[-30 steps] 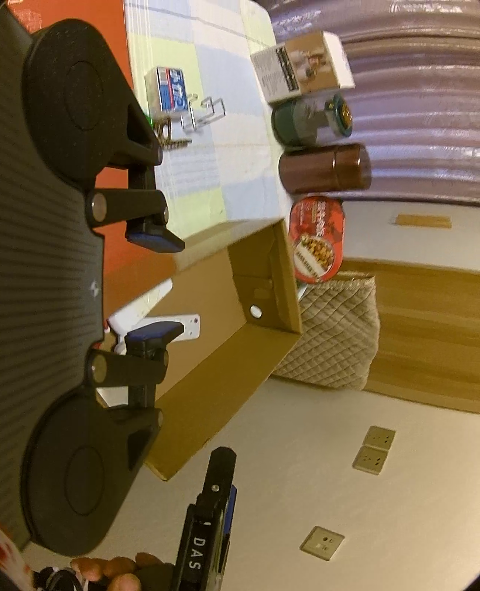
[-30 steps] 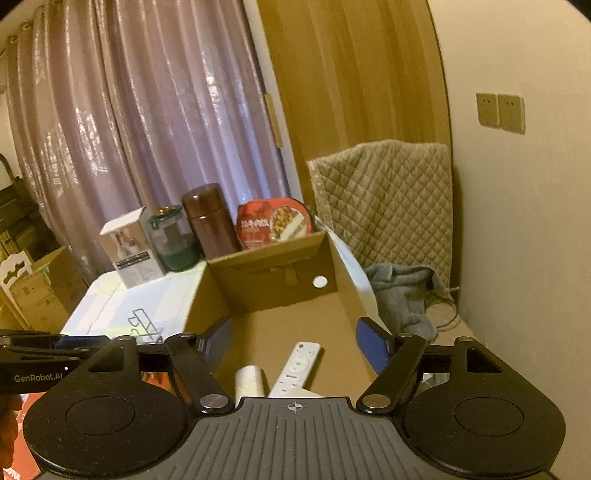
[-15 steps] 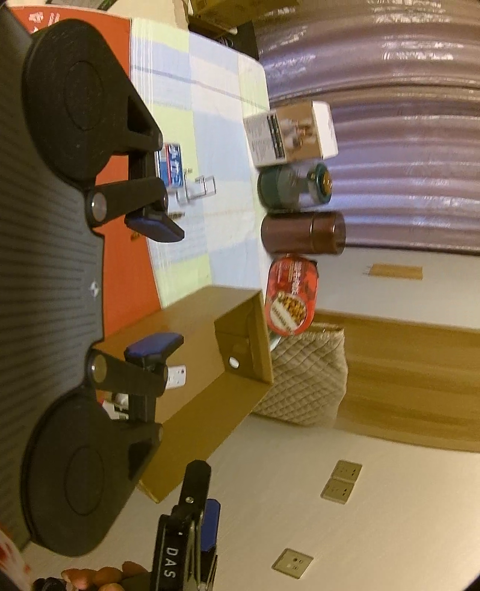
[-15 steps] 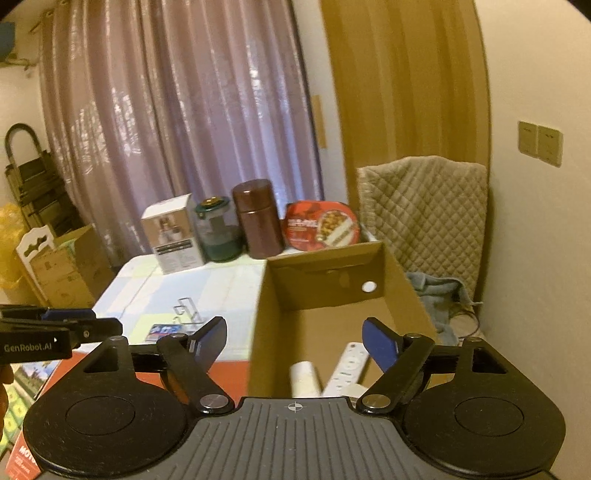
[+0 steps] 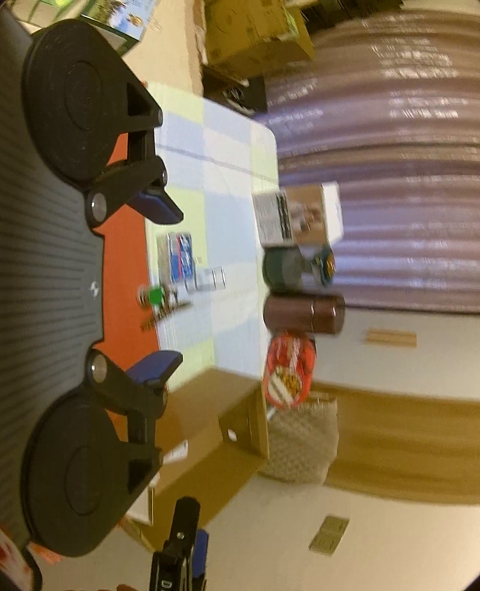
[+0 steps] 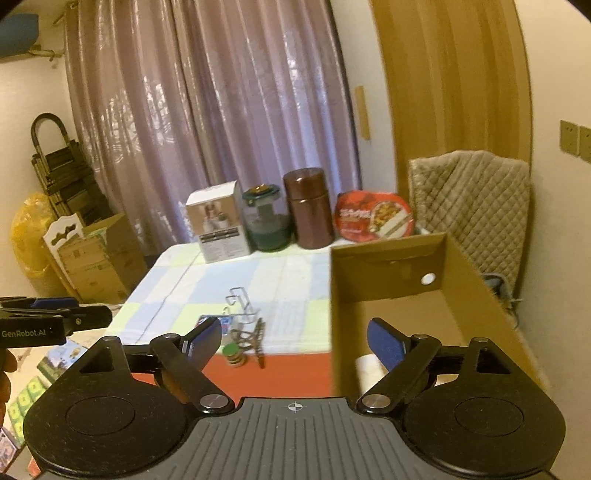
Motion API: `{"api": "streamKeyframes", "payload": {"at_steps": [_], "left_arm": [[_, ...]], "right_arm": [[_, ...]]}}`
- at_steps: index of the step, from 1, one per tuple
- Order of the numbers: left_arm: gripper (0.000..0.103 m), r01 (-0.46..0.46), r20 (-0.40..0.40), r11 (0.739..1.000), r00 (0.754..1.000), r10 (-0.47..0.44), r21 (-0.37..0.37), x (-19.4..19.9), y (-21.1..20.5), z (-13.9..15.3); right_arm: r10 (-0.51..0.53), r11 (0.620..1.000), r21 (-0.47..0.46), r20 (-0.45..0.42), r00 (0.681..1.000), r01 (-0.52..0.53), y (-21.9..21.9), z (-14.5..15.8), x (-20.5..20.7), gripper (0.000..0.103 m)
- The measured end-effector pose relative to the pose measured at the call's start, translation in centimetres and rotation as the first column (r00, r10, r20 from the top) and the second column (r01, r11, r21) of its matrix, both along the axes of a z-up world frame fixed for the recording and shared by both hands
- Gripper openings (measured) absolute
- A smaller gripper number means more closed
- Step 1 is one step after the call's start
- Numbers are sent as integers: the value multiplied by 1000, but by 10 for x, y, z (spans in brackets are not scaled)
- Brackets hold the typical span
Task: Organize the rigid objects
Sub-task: 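Move both tools back toward the remaining items on the mat, then grasp the green-lidded jar with the left tool while the right tool grasps the leopard-print hair clip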
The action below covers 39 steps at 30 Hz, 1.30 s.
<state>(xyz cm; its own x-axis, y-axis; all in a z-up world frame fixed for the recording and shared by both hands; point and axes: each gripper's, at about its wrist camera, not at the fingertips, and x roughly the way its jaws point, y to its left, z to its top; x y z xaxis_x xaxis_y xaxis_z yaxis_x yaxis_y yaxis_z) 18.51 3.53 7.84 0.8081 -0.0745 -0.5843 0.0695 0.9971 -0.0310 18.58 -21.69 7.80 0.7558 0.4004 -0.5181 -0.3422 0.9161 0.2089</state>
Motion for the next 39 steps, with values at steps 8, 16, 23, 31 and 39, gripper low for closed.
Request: {"api": "streamKeyframes", "payload": {"at_steps": [8, 16, 23, 31, 39], "left_arm": [[80, -86, -33, 996, 996, 87, 33, 13, 41, -47], [80, -56, -71, 998, 996, 57, 19, 43, 44, -107], [79, 37, -98, 999, 995, -33, 40, 80, 28, -148], [62, 143, -94, 989, 986, -139, 40, 126, 15, -168], [46, 256, -113, 967, 961, -252, 14, 157, -3, -196]], "right_arm": [[35, 999, 14, -45, 998, -35, 40, -48, 22, 84], [65, 998, 0, -103, 993, -65, 71, -94, 60, 84], [113, 990, -63, -138, 984, -122, 94, -126, 99, 80], [105, 984, -125, -188, 976, -130, 109, -156, 141, 52], [57, 987, -136, -208, 976, -86, 107, -168, 166, 52]]}}
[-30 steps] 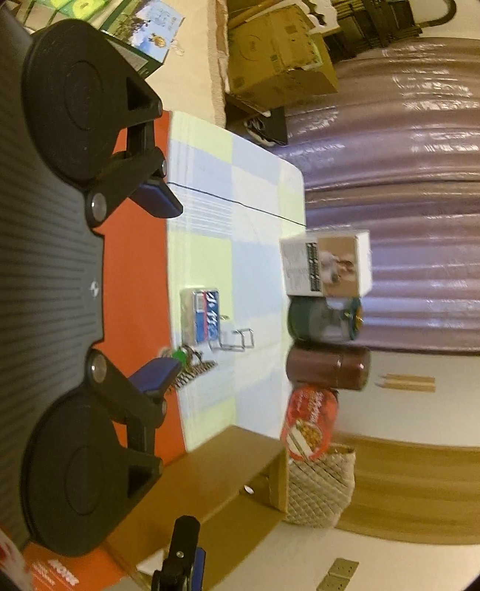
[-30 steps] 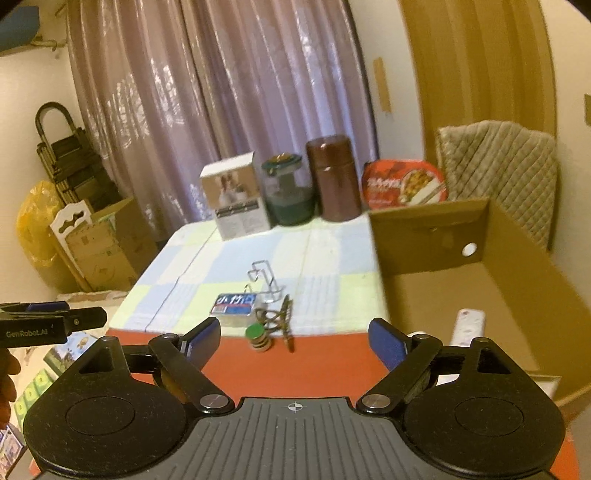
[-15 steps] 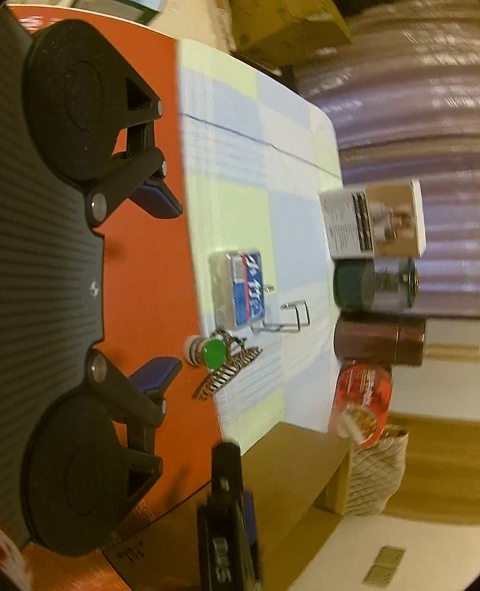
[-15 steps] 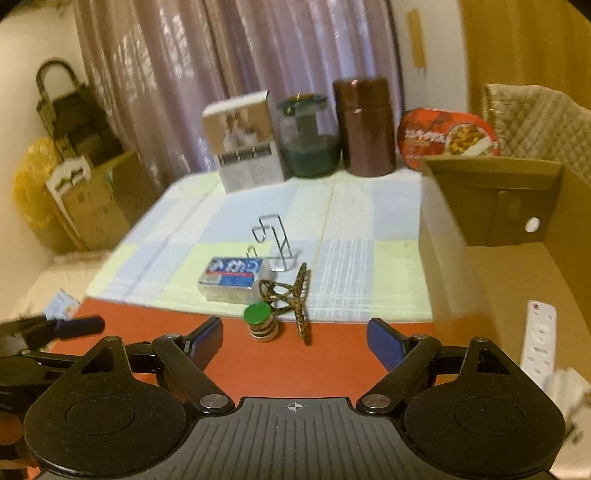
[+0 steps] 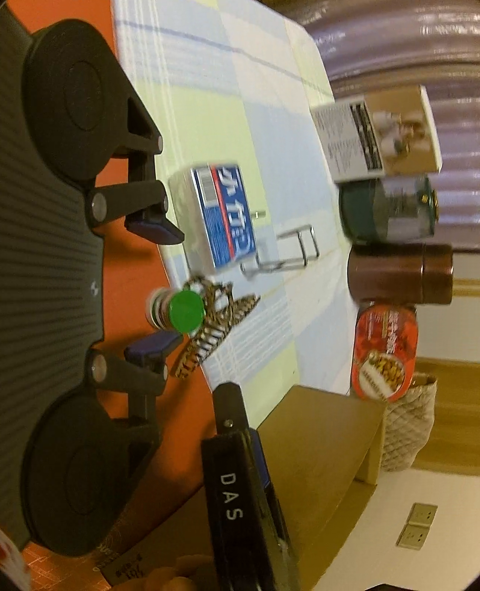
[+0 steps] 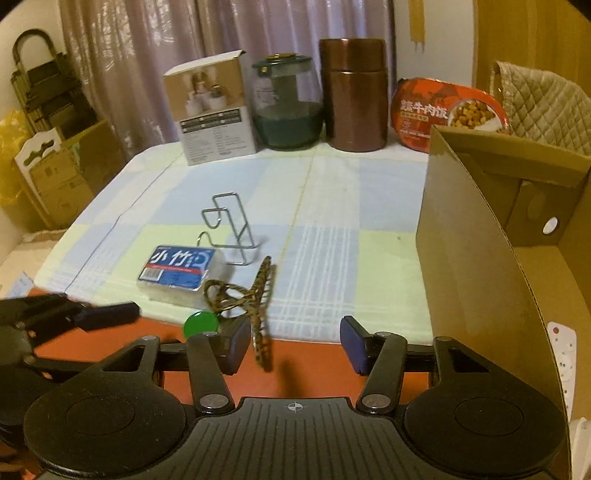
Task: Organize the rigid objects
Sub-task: 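Grasp the green-lidded jar with the left tool while the right tool grasps the leopard-print hair clip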
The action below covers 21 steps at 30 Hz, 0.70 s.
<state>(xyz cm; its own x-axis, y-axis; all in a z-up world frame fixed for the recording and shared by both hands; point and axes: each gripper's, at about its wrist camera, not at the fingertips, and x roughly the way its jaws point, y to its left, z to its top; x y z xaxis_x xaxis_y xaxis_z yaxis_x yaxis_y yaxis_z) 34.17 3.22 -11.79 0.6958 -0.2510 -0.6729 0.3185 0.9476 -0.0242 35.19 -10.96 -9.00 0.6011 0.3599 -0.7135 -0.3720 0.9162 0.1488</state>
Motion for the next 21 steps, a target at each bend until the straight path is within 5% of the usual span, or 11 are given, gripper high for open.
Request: {"api": "streamKeyframes", "payload": {"at_steps": [8, 21], "left_arm": [[25, 26, -24, 1000, 999, -25, 16, 15, -14, -16], [25, -111, -42, 993, 993, 112, 31, -9, 48, -1]], "right_arm": [[-31, 999, 19, -11, 999, 31, -8, 1, 3, 52], [105, 994, -7, -25, 994, -105, 27, -27, 7, 49]]}}
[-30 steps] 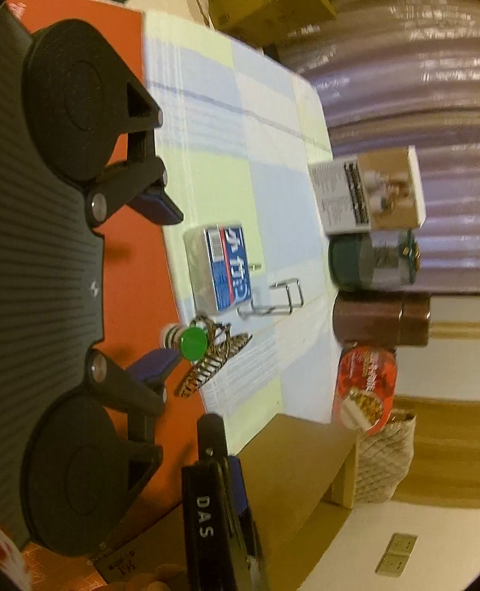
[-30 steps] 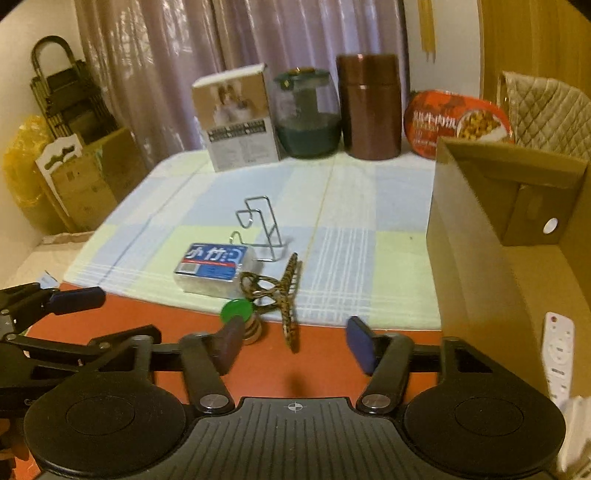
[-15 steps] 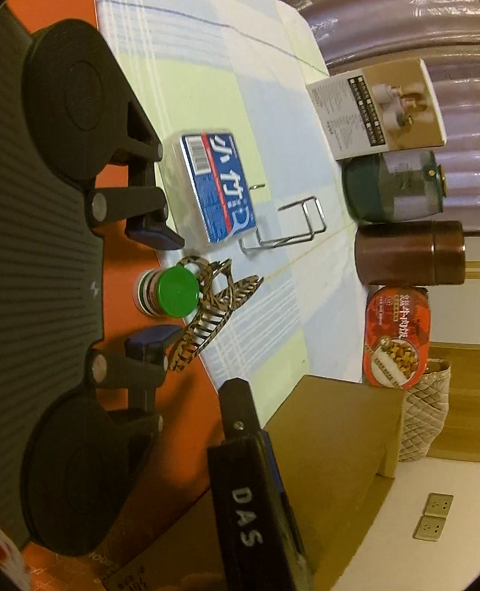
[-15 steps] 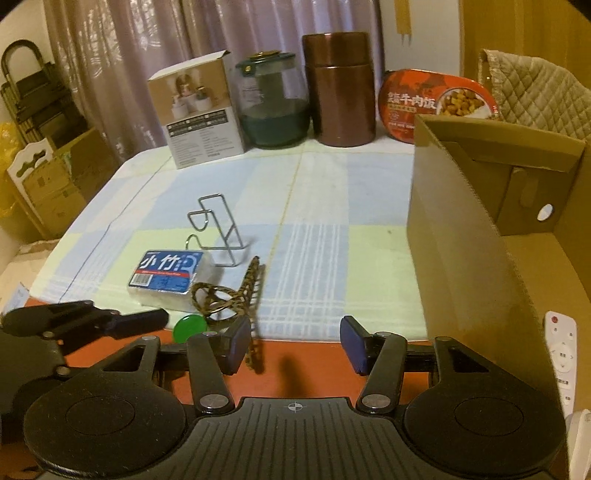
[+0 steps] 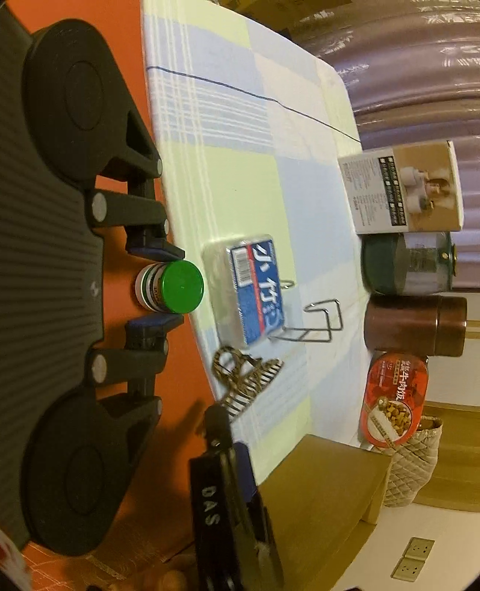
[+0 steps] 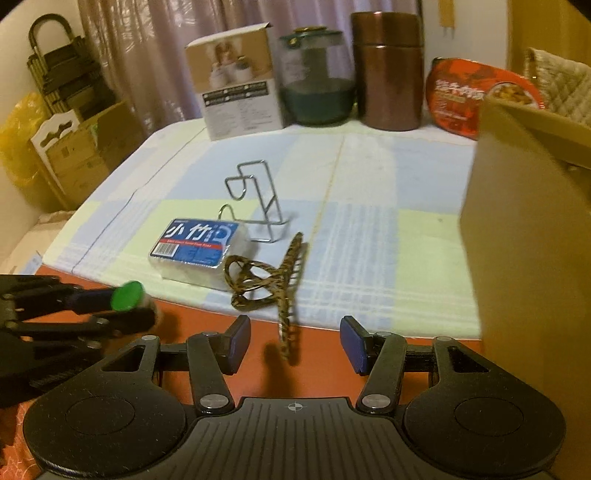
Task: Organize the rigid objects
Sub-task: 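Grasp the green-lidded jar with the left tool while the right tool grasps the leopard-print hair clip, then lift the green-lidded jar and hair clip off the mat with both tools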
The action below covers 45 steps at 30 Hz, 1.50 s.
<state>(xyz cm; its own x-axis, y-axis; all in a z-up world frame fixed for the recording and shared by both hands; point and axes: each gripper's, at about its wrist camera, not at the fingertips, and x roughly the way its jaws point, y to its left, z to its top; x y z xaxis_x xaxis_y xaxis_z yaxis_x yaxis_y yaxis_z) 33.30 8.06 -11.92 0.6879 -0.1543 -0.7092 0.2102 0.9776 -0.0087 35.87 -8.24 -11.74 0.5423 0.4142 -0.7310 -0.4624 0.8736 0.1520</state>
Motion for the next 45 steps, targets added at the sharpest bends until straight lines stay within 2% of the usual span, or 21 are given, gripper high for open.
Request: {"api": "streamKeyframes", "payload": {"at_steps": [3, 5, 7, 9, 18, 26, 32, 33, 35, 36, 37, 38, 41, 45], "left_arm": [[25, 6, -7, 1000, 1000, -6, 6, 0, 0, -6], [25, 13, 4, 1000, 1000, -13, 7, 0, 0, -8], [25, 13, 11, 1000, 1000, -13, 4, 1, 0, -8], [25, 9, 17, 1000, 1000, -9, 2, 1, 0, -9], [25, -26, -7, 999, 1000, 25, -46, -11, 2, -8], [25, 2, -28, 1000, 1000, -3, -23, -73, -7, 1], [25, 14, -17, 1000, 1000, -14, 5, -111, -9, 3], [25, 16, -17, 1000, 1000, -16, 7, -113, -9, 3], [25, 14, -13, 1000, 1000, -14, 9, -115, -7, 2], [25, 12, -9, 1000, 1000, -12, 9, -116, -6, 2], [25, 7, -7, 1000, 1000, -7, 7, -115, -5, 2], [25, -3, -7, 1000, 1000, 3, 2, -114, -3, 2], [25, -18, 3, 1000, 1000, 18, -20, -112, 0, 3], [28, -13, 9, 1000, 1000, 13, -12, -112, 0, 1]], "right_arm": [[20, 1000, -9, 19, 1000, -20, 8, -4, 4, 29], [29, 999, -26, 30, 999, -29, 14, -6, 6, 23], [36, 998, -43, 31, 999, -35, 17, -8, 6, 10], [35, 998, -57, 35, 999, -33, 18, -9, 6, 3], [55, 996, -67, -14, 998, -56, 10, 5, -13, 2], [94, 990, -97, -96, 991, -103, -2, -1, -73, 2], [84, 994, -63, -89, 993, -89, -16, -5, -113, 3], [81, 995, -59, -83, 993, -86, -17, -5, -117, 4], [76, 996, -50, -66, 995, -79, -20, -5, -123, 14], [74, 996, -47, -57, 996, -77, -20, -5, -125, 34], [70, 996, -47, -49, 996, -72, -19, -5, -126, 62], [63, 997, -38, -33, 997, -65, -18, -5, -128, 69], [73, 997, -30, 4, 997, -73, -11, -4, -128, 71], [64, 998, -15, 28, 998, -64, -3, -8, -124, 71]]}}
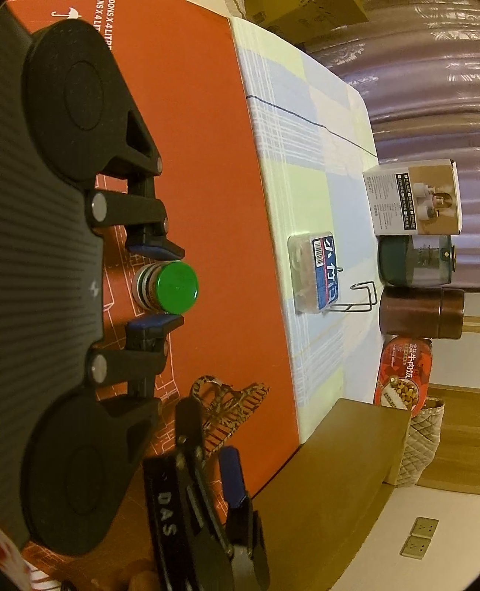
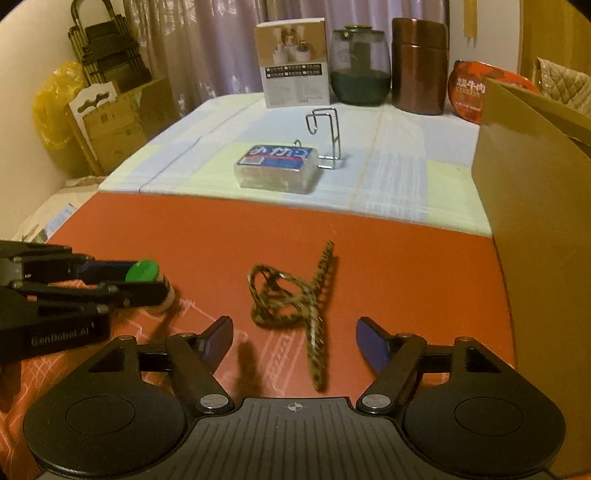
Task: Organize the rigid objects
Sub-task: 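Lift the green-lidded jar and hair clip off the mat with both tools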
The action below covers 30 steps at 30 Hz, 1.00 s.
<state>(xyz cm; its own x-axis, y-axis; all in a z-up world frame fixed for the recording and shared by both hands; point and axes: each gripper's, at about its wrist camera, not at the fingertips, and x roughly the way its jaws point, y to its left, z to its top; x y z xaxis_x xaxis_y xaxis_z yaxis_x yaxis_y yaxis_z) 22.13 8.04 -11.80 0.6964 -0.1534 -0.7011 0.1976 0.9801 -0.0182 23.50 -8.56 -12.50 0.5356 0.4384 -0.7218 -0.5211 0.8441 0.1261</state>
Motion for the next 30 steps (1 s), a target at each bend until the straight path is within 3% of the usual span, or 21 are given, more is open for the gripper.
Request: {"api": "streamKeyframes", "payload": {"at_steps": [5, 11, 23, 30], "left_arm": [[31, -1, 8, 1000, 1000, 1, 5, 0, 1, -2], [31, -5, 23, 1000, 1000, 5, 6, 2, 0, -1], [31, 1, 25, 1000, 1000, -2, 14, 3, -2, -4], [28, 25, 17, 998, 1000, -26, 57, 6, -9, -9]], "right_arm": [[-36, 999, 12, 11, 999, 36, 8, -9, 7, 69], [-39, 999, 4, 34, 999, 39, 12, -8, 11, 39], [-84, 996, 1, 30, 996, 84, 4, 3, 10, 37], [-75, 997, 9, 29, 997, 75, 4, 5, 10, 37]]}}
